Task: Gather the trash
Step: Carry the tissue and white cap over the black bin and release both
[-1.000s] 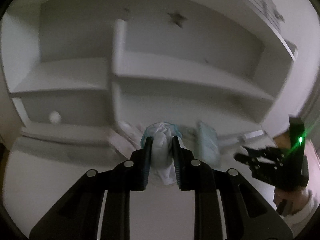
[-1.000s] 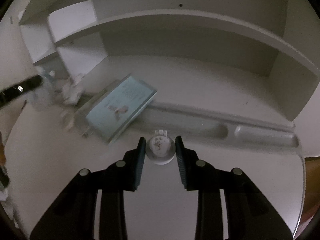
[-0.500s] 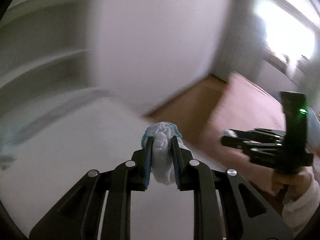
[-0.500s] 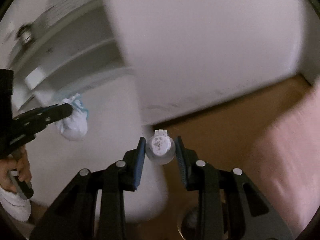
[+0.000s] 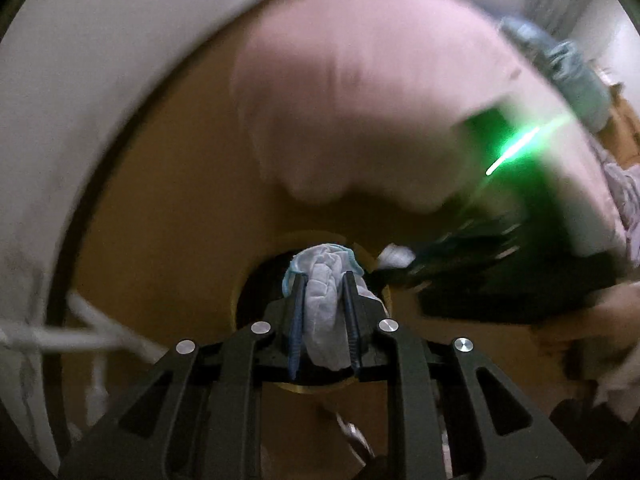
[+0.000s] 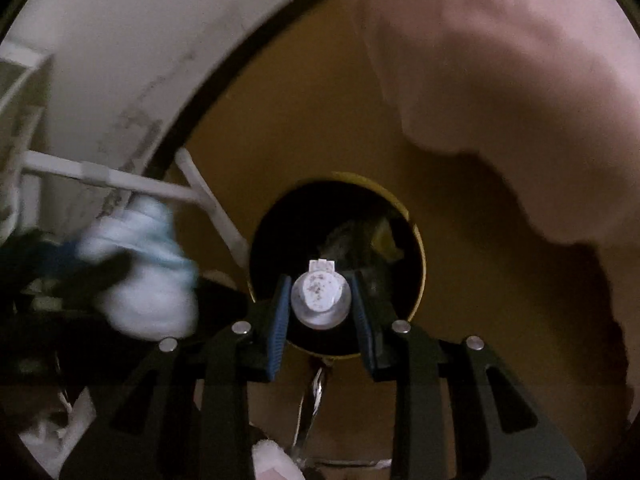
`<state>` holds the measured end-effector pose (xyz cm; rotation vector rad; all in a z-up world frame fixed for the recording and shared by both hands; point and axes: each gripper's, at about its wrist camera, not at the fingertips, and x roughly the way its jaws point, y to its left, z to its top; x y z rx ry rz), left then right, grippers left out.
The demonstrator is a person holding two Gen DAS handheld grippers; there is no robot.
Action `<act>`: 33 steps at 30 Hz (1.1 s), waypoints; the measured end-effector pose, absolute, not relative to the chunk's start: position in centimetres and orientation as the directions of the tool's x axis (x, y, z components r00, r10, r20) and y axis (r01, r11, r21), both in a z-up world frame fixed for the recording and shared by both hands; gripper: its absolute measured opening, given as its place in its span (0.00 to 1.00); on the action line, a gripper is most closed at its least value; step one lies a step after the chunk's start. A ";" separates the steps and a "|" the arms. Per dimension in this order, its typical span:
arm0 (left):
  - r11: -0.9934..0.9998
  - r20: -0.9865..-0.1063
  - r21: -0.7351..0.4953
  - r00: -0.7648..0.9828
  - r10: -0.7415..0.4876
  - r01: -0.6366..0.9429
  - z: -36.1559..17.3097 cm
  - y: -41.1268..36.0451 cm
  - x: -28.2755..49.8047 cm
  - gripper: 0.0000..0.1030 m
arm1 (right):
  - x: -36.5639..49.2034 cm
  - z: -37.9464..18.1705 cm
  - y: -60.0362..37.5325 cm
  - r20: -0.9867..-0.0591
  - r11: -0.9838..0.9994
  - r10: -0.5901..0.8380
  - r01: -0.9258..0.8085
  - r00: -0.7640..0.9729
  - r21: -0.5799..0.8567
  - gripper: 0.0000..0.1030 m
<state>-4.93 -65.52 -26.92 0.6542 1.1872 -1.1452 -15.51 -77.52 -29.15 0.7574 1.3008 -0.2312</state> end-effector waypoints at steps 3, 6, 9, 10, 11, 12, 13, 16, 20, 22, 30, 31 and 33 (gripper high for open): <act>0.399 -0.977 -0.175 -0.110 -0.181 0.900 -34.1 -65.4 -3.9 0.17 | -14.9 -32.5 -77.6 -0.920 0.702 0.299 0.595 0.252 0.392 0.30; 0.447 -0.973 -0.222 -0.170 -0.153 0.866 -36.6 -64.4 -2.8 0.17 | -14.8 -34.6 -78.0 -0.911 0.669 0.336 0.621 0.239 0.410 0.30; 0.448 -0.974 -0.219 -0.168 -0.151 0.867 -36.9 -64.1 -2.5 0.17 | -15.0 -35.7 -79.4 -0.898 0.635 0.367 0.640 0.244 0.433 0.30; 0.451 -0.973 -0.224 -0.172 -0.155 0.864 -36.7 -64.4 -2.6 0.17 | -14.8 -35.6 -79.4 -0.893 0.625 0.374 0.644 0.249 0.441 0.30; 0.455 -0.971 -0.232 -0.176 -0.162 0.860 -36.7 -64.5 -2.8 0.17 | -14.8 -35.8 -79.3 -0.887 0.613 0.384 0.647 0.257 0.453 0.30; 0.458 -0.969 -0.238 -0.180 -0.168 0.857 -36.6 -64.2 -2.4 0.17 | -14.4 -35.7 -79.4 -0.886 0.611 0.385 0.648 0.260 0.455 0.30; 0.459 -0.969 -0.241 -0.182 -0.170 0.855 -36.4 -64.1 -2.0 0.17 | -14.4 -35.7 -79.3 -0.885 0.610 0.384 0.648 0.262 0.457 0.30; 0.457 -0.968 -0.243 -0.185 -0.168 0.856 -36.6 -64.4 -1.3 0.17 | -14.0 -35.9 -79.1 -0.884 0.610 0.383 0.646 0.266 0.459 0.30; 0.456 -0.966 -0.249 -0.189 -0.174 0.854 -36.4 -64.2 -1.7 0.17 | -13.7 -36.0 -79.4 -0.889 0.617 0.375 0.645 0.262 0.451 0.30; 0.459 -0.966 -0.250 -0.185 -0.183 0.853 -36.1 -64.3 -1.6 0.18 | -13.8 -35.7 -79.5 -0.891 0.616 0.370 0.648 0.262 0.447 0.30; 0.422 -0.962 -0.206 -0.103 -0.254 0.883 -33.8 -64.6 -2.8 0.89 | -15.2 -34.3 -81.6 -0.899 0.525 0.322 0.735 0.296 0.430 0.84; 0.401 -0.960 -0.209 -0.107 -0.260 0.892 -33.0 -64.8 -3.2 0.89 | -15.3 -33.6 -82.0 -0.922 0.540 0.276 0.750 0.271 0.382 0.84; 0.372 -0.953 -0.176 -0.062 -0.298 0.912 -29.9 -65.2 -4.0 0.89 | -15.9 -29.9 -83.1 -0.979 0.586 0.065 0.787 0.191 0.192 0.84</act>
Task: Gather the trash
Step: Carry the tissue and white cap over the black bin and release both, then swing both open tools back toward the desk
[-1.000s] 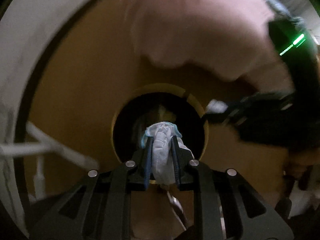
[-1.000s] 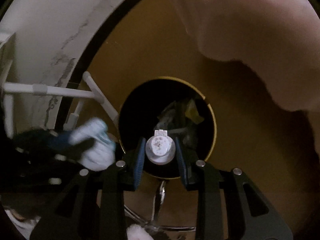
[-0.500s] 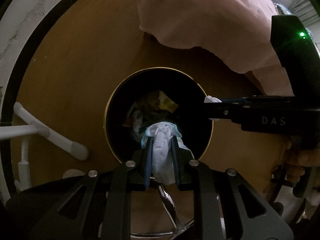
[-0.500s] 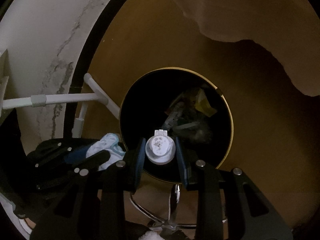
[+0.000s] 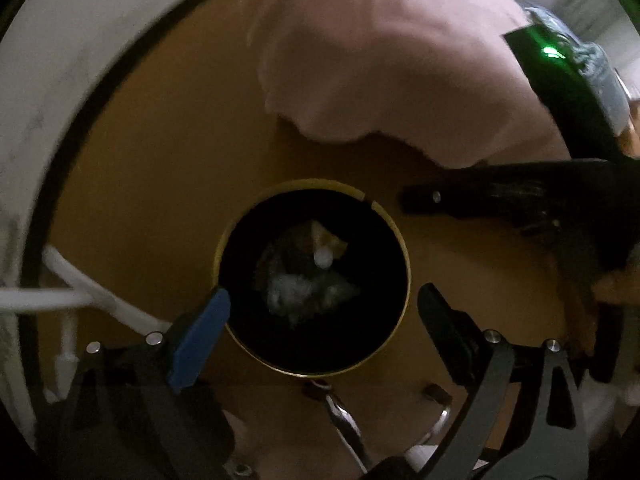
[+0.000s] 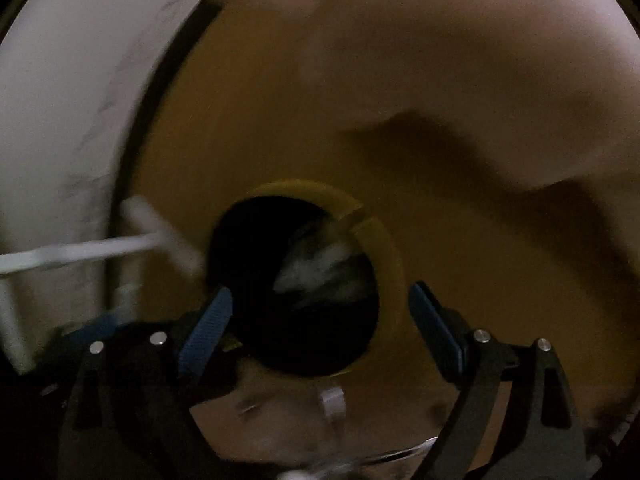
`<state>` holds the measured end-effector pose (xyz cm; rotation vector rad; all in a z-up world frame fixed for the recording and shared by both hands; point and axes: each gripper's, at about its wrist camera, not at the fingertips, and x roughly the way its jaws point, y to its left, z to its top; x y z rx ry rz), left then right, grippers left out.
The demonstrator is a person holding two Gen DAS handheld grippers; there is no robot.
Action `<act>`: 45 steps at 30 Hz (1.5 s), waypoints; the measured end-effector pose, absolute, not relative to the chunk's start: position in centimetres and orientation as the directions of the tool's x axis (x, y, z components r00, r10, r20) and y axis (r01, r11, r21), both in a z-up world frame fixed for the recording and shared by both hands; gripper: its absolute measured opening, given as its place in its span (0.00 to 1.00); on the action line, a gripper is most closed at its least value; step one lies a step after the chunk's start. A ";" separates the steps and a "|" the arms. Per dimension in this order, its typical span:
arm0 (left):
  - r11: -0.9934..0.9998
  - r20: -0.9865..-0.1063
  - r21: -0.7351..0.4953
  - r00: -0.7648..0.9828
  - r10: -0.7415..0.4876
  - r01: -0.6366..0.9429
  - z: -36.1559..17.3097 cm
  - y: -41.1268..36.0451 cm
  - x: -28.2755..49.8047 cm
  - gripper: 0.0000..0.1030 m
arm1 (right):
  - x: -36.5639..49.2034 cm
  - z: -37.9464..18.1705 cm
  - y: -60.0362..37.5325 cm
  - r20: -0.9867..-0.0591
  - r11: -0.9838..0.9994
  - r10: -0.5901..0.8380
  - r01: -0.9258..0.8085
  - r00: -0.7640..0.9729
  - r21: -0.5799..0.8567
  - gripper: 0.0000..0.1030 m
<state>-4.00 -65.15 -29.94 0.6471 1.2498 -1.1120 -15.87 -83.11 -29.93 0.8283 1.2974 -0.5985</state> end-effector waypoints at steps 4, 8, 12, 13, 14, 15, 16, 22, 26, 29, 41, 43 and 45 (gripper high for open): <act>0.268 -0.837 -0.184 -0.008 -0.547 0.945 -17.8 -64.1 -5.7 0.91 | -18.0 -16.6 -82.9 -0.830 0.515 -0.495 0.856 0.256 -0.043 0.89; 0.255 -0.688 -0.108 0.113 -0.717 0.961 -5.9 -58.6 -5.1 0.94 | -20.0 -6.9 -78.5 -0.486 0.511 -0.754 0.859 0.442 -0.012 0.94; 0.463 -0.618 0.006 0.368 -0.695 0.886 -0.1 -50.4 -1.1 0.94 | -17.4 -6.0 -77.5 -0.654 0.656 -0.488 0.737 0.578 0.162 0.94; 0.530 -0.606 0.034 0.439 -0.663 0.847 0.6 -47.9 0.1 0.94 | -16.6 -5.9 -76.6 -0.664 0.666 -0.457 0.722 0.591 0.184 0.94; 0.590 -0.598 0.040 0.492 -0.632 0.806 1.1 -45.0 1.5 0.94 | -15.7 -5.7 -75.8 -0.668 0.683 -0.440 0.707 0.601 0.186 0.94; 0.642 -0.594 0.033 0.532 -0.604 0.766 1.4 -42.5 2.6 0.94 | -15.0 -5.5 -75.1 -0.669 0.699 -0.429 0.692 0.607 0.180 0.94; 0.697 -0.594 0.018 0.568 -0.569 0.717 1.6 -39.6 3.8 0.94 | -13.6 -5.0 -73.8 -0.667 0.727 -0.415 0.667 0.619 0.166 0.94; 0.954 -0.656 -0.001 0.719 -0.227 0.300 0.2 -21.9 9.4 0.94 | -6.4 -0.7 -65.2 -0.579 0.859 -0.333 0.493 0.744 0.139 0.94; 0.997 -0.686 -0.012 0.725 -0.065 0.077 -0.4 -12.4 11.6 0.94 | -0.8 1.6 -57.7 -0.550 0.934 -0.201 0.328 0.811 0.143 0.94; 0.997 -0.711 -0.060 0.700 -0.074 0.045 -1.0 -7.6 12.5 0.94 | 2.6 2.4 -52.5 -0.552 0.973 -0.093 0.194 0.829 0.127 0.94; 0.948 -0.752 -0.051 0.613 -0.243 0.314 -3.1 -6.0 22.4 0.93 | 9.0 0.6 -40.8 -0.645 0.998 0.068 -0.054 0.761 0.042 0.94; 0.925 -0.759 -0.017 0.598 -0.259 0.379 -3.3 -6.4 23.9 0.87 | 9.5 0.5 -40.6 -0.654 0.998 0.062 -0.053 0.754 0.033 0.94; 0.886 -0.771 0.005 0.566 -0.292 0.464 -3.4 -7.3 24.9 0.78 | 10.1 0.2 -40.6 -0.665 0.998 0.059 -0.049 0.744 0.034 0.94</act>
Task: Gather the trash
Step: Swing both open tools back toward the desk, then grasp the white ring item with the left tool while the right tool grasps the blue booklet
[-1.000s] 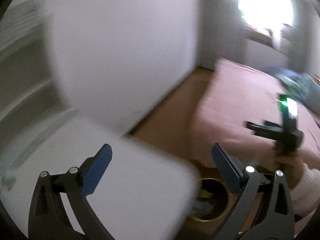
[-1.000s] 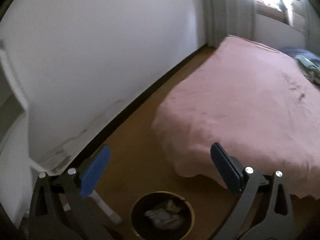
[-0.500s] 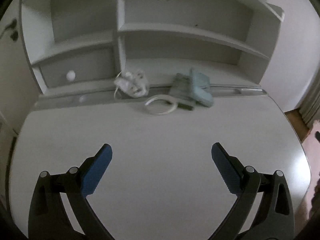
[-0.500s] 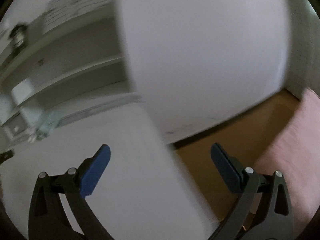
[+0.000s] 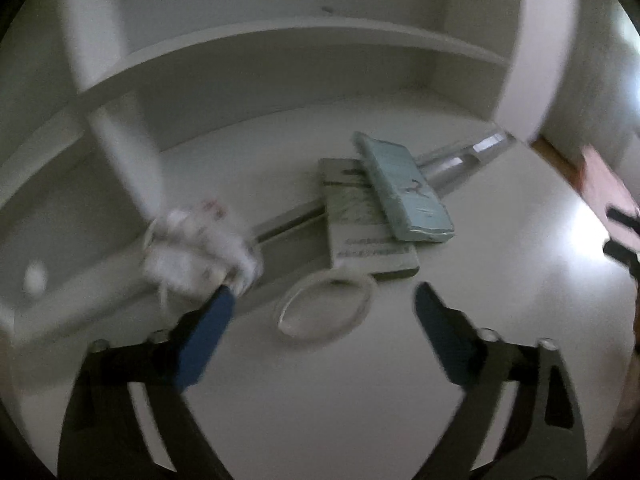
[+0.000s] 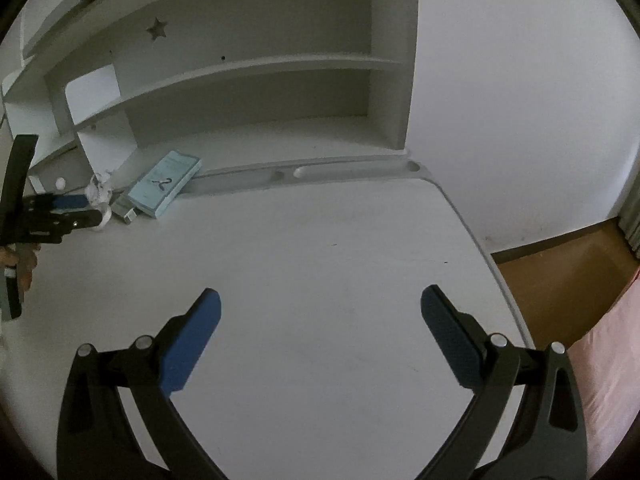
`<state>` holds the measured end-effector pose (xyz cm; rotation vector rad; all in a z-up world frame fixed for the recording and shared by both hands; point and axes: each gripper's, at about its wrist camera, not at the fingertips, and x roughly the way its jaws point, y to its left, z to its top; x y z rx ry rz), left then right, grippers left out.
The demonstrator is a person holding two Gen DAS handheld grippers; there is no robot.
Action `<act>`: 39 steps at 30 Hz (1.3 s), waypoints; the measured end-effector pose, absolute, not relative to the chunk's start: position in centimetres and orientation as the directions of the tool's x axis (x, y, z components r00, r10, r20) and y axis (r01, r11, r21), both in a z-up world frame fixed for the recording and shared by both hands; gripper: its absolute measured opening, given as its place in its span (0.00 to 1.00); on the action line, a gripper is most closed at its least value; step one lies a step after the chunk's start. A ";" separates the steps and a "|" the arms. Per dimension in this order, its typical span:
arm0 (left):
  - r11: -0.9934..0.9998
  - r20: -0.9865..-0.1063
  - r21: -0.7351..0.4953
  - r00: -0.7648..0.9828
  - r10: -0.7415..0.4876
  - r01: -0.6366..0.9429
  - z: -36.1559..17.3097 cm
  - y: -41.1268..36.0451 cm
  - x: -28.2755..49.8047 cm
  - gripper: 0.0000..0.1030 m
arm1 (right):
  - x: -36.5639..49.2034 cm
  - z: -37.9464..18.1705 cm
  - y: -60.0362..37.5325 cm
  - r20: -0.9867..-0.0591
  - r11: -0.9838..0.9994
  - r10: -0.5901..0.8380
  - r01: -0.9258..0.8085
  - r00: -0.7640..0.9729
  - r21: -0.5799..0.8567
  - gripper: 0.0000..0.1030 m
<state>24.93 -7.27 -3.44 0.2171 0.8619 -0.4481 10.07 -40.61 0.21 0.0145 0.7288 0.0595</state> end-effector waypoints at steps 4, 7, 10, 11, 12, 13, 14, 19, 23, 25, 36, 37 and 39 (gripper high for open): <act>0.831 -0.802 -0.001 0.496 -0.333 0.556 -4.2 -8.2 25.8 0.77 | 11.0 -0.3 -40.3 -0.680 0.998 0.069 -0.044 0.730 0.053 0.94; 0.822 -0.809 -0.004 0.481 -0.338 0.569 -4.7 -8.2 25.0 0.77 | 11.3 -0.5 -40.0 -0.684 0.997 0.078 -0.054 0.725 0.056 0.94; 0.803 -0.808 -0.041 0.452 -0.376 0.595 -4.6 -8.2 23.4 0.77 | 11.5 -0.8 -39.6 -0.688 0.997 0.081 -0.066 0.721 0.048 0.94; 0.781 -0.804 -0.065 0.431 -0.409 0.621 -4.5 -8.3 22.8 0.77 | 11.6 -1.0 -39.5 -0.690 0.997 0.082 -0.067 0.719 0.048 0.94; 0.764 -0.799 -0.074 0.421 -0.430 0.640 -4.4 -8.5 22.3 0.77 | 11.6 -1.1 -39.5 -0.693 0.996 0.086 -0.069 0.716 0.053 0.94; 0.761 -0.798 -0.062 0.426 -0.427 0.646 -4.4 -8.8 22.0 0.77 | 11.7 -1.3 -39.4 -0.698 0.996 0.095 -0.071 0.709 0.063 0.94; 0.778 -0.803 -0.020 0.454 -0.387 0.627 -4.5 -9.1 21.9 0.77 | 11.8 -1.4 -39.3 -0.700 0.995 0.104 -0.073 0.707 0.073 0.94; 0.820 -0.802 0.024 0.501 -0.326 0.572 -4.8 -9.7 22.6 0.35 | 12.1 -0.8 -38.4 -0.694 0.993 0.116 -0.088 0.710 0.075 0.94; 0.868 -0.796 -0.028 0.515 -0.319 0.496 -4.6 -8.8 21.5 0.34 | 13.2 0.2 -36.5 -0.687 0.990 0.139 -0.126 0.714 0.069 0.94; 0.905 -0.784 -0.005 0.560 -0.267 0.425 -4.2 -7.5 20.3 0.34 | 14.4 0.7 -34.8 -0.688 0.985 0.165 -0.153 0.706 0.078 0.94; 0.966 -0.753 -0.046 0.627 -0.201 0.254 -3.9 -1.3 20.9 0.34 | 25.6 -1.0 -25.3 -0.758 0.926 0.366 -0.128 0.540 0.356 0.94; 0.968 -0.755 -0.054 0.624 -0.201 0.246 -4.0 -1.0 20.9 0.34 | 26.1 -1.4 -25.0 -0.760 0.922 0.371 -0.117 0.533 0.368 0.94; 0.969 -0.758 -0.062 0.621 -0.200 0.237 -4.1 -0.4 20.4 0.34 | 26.6 -1.2 -24.0 -0.755 0.930 0.353 -0.117 0.553 0.349 0.94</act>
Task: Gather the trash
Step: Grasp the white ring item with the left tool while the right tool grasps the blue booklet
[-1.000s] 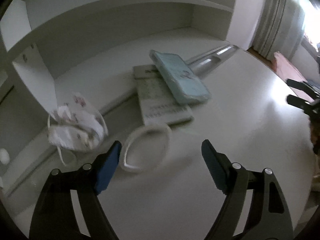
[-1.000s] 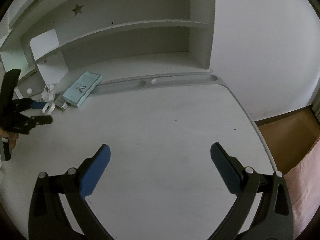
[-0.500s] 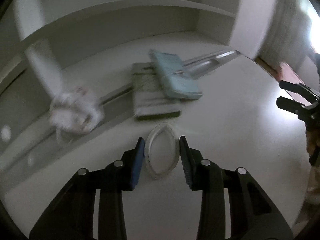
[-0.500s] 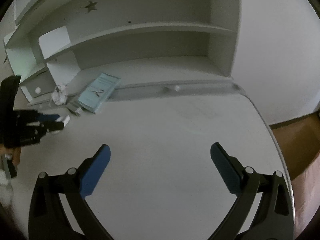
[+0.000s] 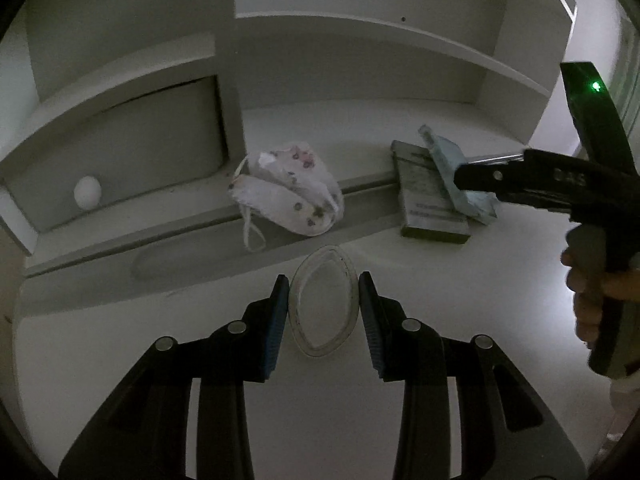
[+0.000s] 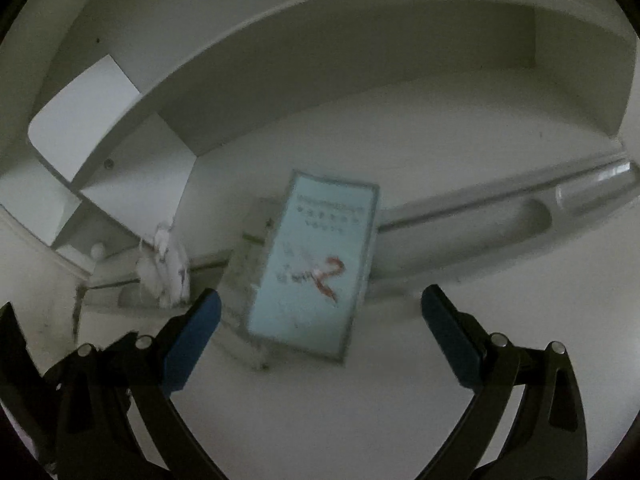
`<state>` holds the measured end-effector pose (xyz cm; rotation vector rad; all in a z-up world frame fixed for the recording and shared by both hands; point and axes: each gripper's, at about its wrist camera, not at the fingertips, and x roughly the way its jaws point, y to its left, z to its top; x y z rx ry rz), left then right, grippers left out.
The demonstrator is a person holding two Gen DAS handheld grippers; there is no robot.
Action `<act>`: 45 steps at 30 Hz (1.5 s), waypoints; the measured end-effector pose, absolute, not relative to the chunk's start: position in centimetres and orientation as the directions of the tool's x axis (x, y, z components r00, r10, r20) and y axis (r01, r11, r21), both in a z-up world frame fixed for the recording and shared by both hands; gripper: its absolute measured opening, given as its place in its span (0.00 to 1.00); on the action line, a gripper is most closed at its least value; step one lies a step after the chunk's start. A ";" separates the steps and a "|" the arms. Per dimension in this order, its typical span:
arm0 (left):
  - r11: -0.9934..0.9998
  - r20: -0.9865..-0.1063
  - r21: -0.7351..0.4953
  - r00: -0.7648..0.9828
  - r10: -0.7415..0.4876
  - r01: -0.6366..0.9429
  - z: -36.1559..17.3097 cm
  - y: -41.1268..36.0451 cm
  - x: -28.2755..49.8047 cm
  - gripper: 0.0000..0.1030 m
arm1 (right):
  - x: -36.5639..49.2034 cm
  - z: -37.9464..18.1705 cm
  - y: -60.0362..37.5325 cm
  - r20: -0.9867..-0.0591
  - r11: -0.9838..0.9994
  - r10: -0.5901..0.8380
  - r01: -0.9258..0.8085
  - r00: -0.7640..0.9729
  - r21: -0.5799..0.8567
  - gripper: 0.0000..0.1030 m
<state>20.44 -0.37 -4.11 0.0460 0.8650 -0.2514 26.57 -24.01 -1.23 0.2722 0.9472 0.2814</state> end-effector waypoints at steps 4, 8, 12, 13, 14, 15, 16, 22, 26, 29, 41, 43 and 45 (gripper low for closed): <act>0.970 -0.764 -0.052 0.616 -0.191 0.236 -4.1 -0.5 20.5 0.34 | 26.7 -1.2 -22.3 -0.770 0.964 0.260 -0.114 0.583 0.240 0.71; 0.969 -0.768 -0.035 0.613 -0.184 0.246 -4.2 -0.3 20.2 0.35 | 26.4 -1.2 -22.3 -0.769 0.968 0.249 -0.134 0.589 0.210 0.56; 0.969 -0.771 -0.030 0.612 -0.179 0.246 -4.1 -0.1 20.0 0.38 | 24.8 -0.7 -23.4 -0.759 0.970 0.243 -0.153 0.604 0.188 0.56; 0.969 -0.773 -0.026 0.609 -0.176 0.247 -4.1 0.0 19.9 0.44 | 24.2 -0.6 -23.8 -0.753 0.973 0.230 -0.159 0.616 0.167 0.56; 0.968 -0.776 -0.019 0.606 -0.172 0.251 -4.4 -0.8 20.6 0.48 | 23.3 -0.3 -24.4 -0.747 0.977 0.208 -0.165 0.631 0.132 0.56; 0.967 -0.781 -0.010 0.601 -0.168 0.256 -4.5 -1.0 20.7 0.56 | 22.5 -0.2 -25.0 -0.746 0.979 0.198 -0.168 0.636 0.116 0.56; 0.965 -0.785 -0.003 0.597 -0.165 0.263 -4.7 -1.1 20.9 0.58 | 21.9 -0.2 -25.7 -0.748 0.981 0.186 -0.169 0.637 0.099 0.56; 0.956 -0.799 0.043 0.585 -0.141 0.289 -5.1 -1.9 21.0 0.59 | 18.3 -1.3 -29.3 -0.765 0.988 0.049 -0.142 0.642 -0.056 0.57; 0.949 -0.801 0.047 0.579 -0.151 0.312 -5.1 -1.8 20.8 0.57 | 18.2 -1.9 -31.0 -0.779 0.992 0.044 -0.119 0.625 -0.039 0.62; 0.954 -0.794 0.046 0.590 -0.146 0.297 -5.2 -1.7 21.1 0.40 | 18.5 -2.4 -31.2 -0.782 0.992 0.050 -0.119 0.621 -0.030 0.75; 0.955 -0.790 0.056 0.598 -0.137 0.292 -4.9 -1.0 20.7 0.35 | 18.5 -2.4 -31.6 -0.758 0.993 0.084 -0.116 0.647 0.012 0.62; 0.954 -0.789 0.058 0.599 -0.136 0.293 -4.8 -1.1 20.7 0.35 | 18.5 -2.4 -31.6 -0.754 0.993 0.089 -0.118 0.651 0.015 0.56; 0.955 -0.788 0.062 0.602 -0.133 0.292 -4.9 -1.4 20.8 0.34 | 18.4 -2.4 -31.4 -0.753 0.992 0.090 -0.130 0.652 0.006 0.56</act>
